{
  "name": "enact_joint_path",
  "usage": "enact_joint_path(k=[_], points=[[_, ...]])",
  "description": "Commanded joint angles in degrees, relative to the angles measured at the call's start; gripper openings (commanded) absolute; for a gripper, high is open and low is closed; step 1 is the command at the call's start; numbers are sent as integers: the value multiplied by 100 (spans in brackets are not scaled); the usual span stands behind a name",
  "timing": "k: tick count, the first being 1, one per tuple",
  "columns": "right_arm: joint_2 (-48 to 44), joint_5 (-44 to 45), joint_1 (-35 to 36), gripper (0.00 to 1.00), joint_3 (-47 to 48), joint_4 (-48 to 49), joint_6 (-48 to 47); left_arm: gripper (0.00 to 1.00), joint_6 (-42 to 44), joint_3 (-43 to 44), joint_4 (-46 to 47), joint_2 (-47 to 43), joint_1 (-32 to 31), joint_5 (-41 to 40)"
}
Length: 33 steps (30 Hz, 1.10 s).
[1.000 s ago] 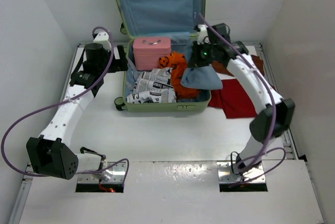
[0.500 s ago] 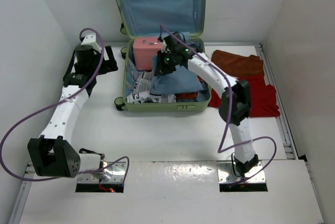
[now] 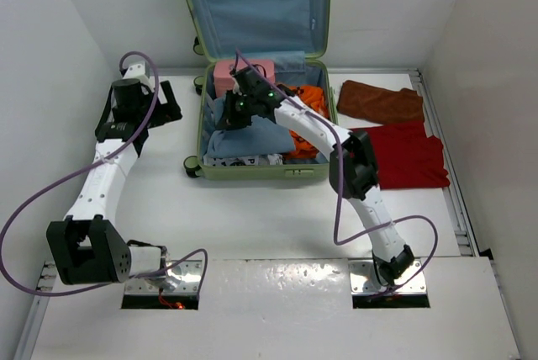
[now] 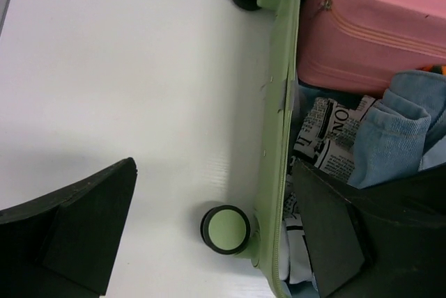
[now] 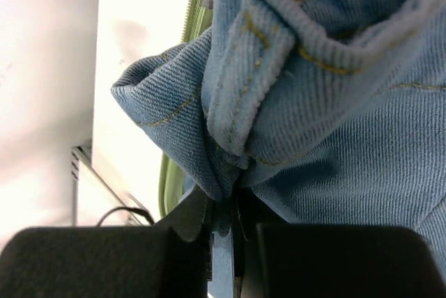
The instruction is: Pack the luggage
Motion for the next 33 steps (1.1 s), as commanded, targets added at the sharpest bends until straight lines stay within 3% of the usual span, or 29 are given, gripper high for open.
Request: enact_joint_path(k=[1, 6, 9, 11, 14, 19, 22, 26, 31, 32, 33], points=[[41, -286, 104, 0, 249, 920, 612, 99, -94, -72, 119, -77, 102, 187], [427, -514, 95, 0, 223, 1421, 796, 99, -147, -178, 119, -77, 154, 188], [472, -769, 103, 32, 74, 1606, 876, 99, -147, -231, 119, -77, 207, 240], [472, -813, 51, 59, -40, 1606, 858, 99, -147, -231, 119, -77, 207, 240], [227, -822, -89, 75, -216, 1580, 762, 99, -208, -178, 119, -77, 207, 240], [-675, -849, -502, 74, -514, 1465, 244, 99, -208, -11, 171, -129, 155, 293], [-1483, -1024, -810, 71, -1285, 1589, -222, 99, -138, 103, 171, -182, 50, 355], [-2567, -1314, -1581, 68, -2181, 1090, -1564, 99, 231, 51, 355, -533, -196, 407], [-4008, -788, -2725, 75, -3116, 141, -2850, 99, 731, 120, 260, -700, -635, -101], [-4184, -752, -3231, 83, -3387, -105, -3208, 99, 793, 121, 259, -701, -689, -285], [-4212, -795, -3724, 85, -3433, -256, -3403, 99, 846, 121, 198, -701, -742, -391]])
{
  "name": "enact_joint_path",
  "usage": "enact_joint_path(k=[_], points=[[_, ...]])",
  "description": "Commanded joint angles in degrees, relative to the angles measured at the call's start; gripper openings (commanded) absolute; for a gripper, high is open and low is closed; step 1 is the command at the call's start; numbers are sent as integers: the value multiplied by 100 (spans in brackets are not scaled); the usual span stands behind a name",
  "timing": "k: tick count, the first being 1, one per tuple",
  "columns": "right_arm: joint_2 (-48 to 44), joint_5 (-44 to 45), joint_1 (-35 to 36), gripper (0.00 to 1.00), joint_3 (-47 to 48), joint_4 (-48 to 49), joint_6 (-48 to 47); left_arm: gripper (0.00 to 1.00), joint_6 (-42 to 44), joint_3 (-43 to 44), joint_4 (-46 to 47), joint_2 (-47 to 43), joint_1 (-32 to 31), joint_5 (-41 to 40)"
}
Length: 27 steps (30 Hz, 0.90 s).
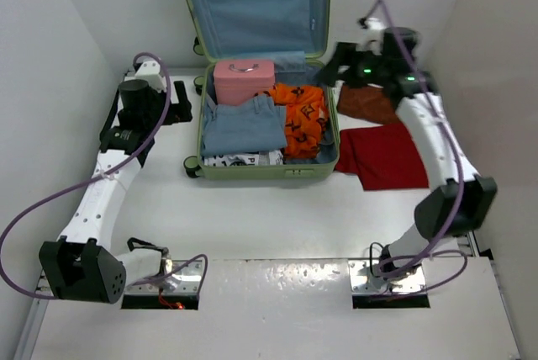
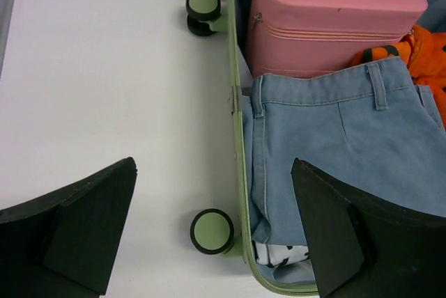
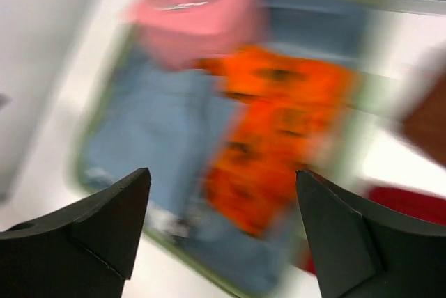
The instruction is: Pack the luggage
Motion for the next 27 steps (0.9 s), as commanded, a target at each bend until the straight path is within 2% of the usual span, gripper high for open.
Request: enact_joint_path(k=[1, 3, 5, 7, 8, 11, 12, 14, 22, 27], points=[[-215, 157, -1195, 85, -387, -1317, -1382, 99, 337, 219, 80, -195, -222, -503], [-198, 359, -1793, 88, -448, -2100, -2234, 99, 486, 219, 80, -196, -284, -636], [-93, 856, -1990, 88, -526, -2568, -2848, 99, 487, 219, 80, -196, -336, -733], [-66, 1157, -2210, 86, -816, -2798, -3036, 99, 487, 219, 80, -196, -336, -733], [-109, 1237, -2237, 86, -1296, -2764, -3054, 99, 434, 219, 80, -196, -389, -733], [-285, 1686, -2220, 90, -1844, -2063, -3046, 99, 382, 167, 80, -143, -389, -733], [-268, 1904, -2176, 92, -2263, -1895, -3002, 99, 381, 167, 80, -82, -389, -733], [-76, 2046, -2027, 93, -2512, -1727, -2949, 99, 381, 167, 80, -82, -389, -733], [724, 2941, -1973, 93, -2444, -911, -2448, 99, 328, 219, 80, 24, -389, -733], [1330, 3277, -1947, 93, -2215, -742, -2544, 99, 328, 219, 80, 129, -389, -733]])
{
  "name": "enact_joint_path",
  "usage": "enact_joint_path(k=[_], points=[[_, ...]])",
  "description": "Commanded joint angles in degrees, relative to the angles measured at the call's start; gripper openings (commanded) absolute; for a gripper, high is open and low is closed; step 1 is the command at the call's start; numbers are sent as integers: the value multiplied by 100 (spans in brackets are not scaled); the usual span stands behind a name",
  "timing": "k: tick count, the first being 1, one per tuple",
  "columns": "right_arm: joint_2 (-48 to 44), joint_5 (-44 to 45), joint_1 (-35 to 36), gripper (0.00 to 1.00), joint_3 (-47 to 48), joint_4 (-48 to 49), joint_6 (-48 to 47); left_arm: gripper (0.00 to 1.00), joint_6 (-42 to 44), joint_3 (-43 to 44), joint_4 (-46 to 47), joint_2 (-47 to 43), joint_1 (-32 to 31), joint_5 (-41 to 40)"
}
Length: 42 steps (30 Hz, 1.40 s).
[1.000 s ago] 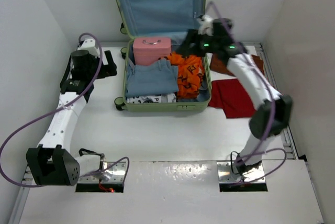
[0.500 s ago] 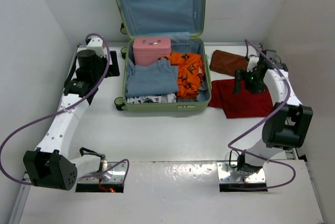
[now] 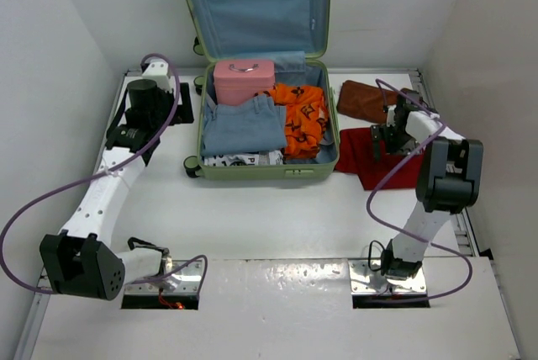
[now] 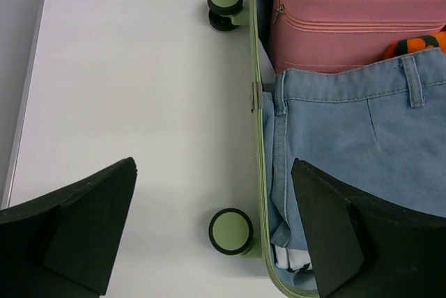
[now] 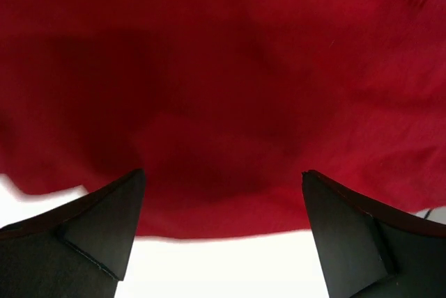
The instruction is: Pack the luggage
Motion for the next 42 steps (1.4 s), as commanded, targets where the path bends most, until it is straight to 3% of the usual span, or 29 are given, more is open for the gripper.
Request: enact_joint_path(k=[1, 7, 10, 13, 14, 17, 24, 29, 36, 42], points=[[354, 560, 11, 93, 312, 418, 22, 99, -26, 191, 93, 24, -39, -55], [1040, 596, 55, 96, 724, 261, -119, 99, -26, 252, 93, 138, -39, -55], [1400, 552, 46, 89, 1039, -1, -101, 99, -26, 314, 93, 191, -39, -55], [1594, 465, 20, 56, 1129, -143, 92, 99, -26, 366, 93, 191, -39, -55], [1638, 360, 38, 35, 1190, -196, 92, 99, -26, 367, 93, 243, -39, -55], [1569, 9, 47, 0, 1279, -388, 48, 99, -26, 419, 41, 244, -39, -3], [68, -1790, -50, 0, 1498, -890, -295, 99, 27, 419, -21, 191, -39, -3], [-945, -2917, -6, 0, 2043, -715, 55, 99, 27, 279, -21, 130, -39, -3], [-1867, -3438, 564, 0, 1886, 874, 1128, 99, 27, 279, -21, 130, -39, -3], [-1545, -3456, 1732, 0, 2245, 1991, 2033, 99, 27, 279, -21, 130, 13, -3]])
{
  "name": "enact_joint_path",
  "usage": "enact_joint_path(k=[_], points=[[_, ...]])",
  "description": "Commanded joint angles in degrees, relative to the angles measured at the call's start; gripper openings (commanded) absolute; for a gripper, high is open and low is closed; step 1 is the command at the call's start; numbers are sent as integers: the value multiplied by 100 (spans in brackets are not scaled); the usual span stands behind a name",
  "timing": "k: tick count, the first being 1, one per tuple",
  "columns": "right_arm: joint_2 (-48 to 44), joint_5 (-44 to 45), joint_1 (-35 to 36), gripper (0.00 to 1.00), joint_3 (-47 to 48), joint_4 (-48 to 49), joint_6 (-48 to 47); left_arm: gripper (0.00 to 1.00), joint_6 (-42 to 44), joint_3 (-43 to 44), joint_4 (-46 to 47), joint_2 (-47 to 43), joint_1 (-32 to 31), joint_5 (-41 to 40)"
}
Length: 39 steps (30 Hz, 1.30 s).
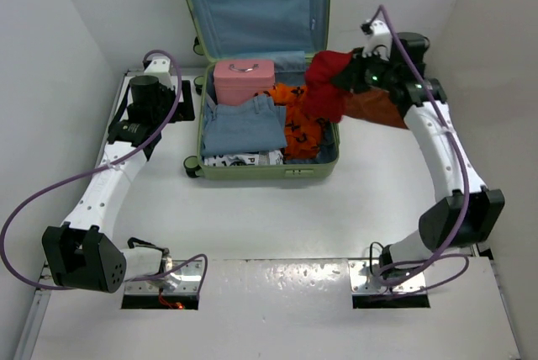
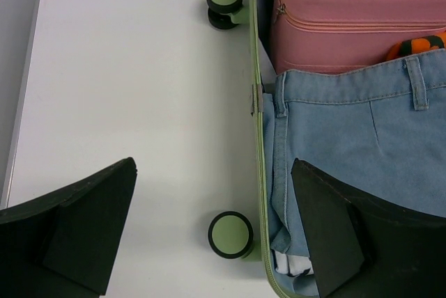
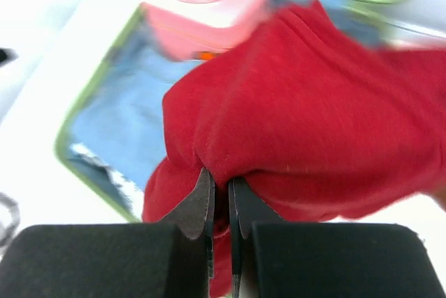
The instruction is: Pack the luggage
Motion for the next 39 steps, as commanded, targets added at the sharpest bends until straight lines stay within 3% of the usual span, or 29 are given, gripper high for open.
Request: enact_joint_path(k=[1, 7, 11, 19, 26, 30, 31, 34, 39], points=[[321, -299, 490, 0, 594, 1011, 758, 99, 23, 86, 40, -137, 11, -7], [708, -457, 965, 0, 852, 1292, 1671, 99, 23, 86, 40, -137, 11, -60], [743, -423, 1044, 0, 354, 1048, 1770, 99, 23, 25, 40, -137, 64, -60], [953, 113, 1141, 0, -948, -235, 443, 99, 128, -28, 93, -137, 64, -7], [1674, 711, 1317, 2, -1108, -1282, -744, 99, 180, -80, 93, -137, 64, 46], [1509, 1019, 1370, 23, -1038, -1327, -1052, 99, 181, -80, 93, -137, 64, 98], [1421, 1289, 1378, 41, -986, -1292, -1348, 99, 181, -80, 93, -137, 64, 99], [1227, 1450, 1308, 75, -617, -1413, -1675, 99, 181, -80, 93, -137, 64, 99], [472, 810, 870, 79, -300, -856, -1528, 99, 234, -80, 93, -137, 64, 99]])
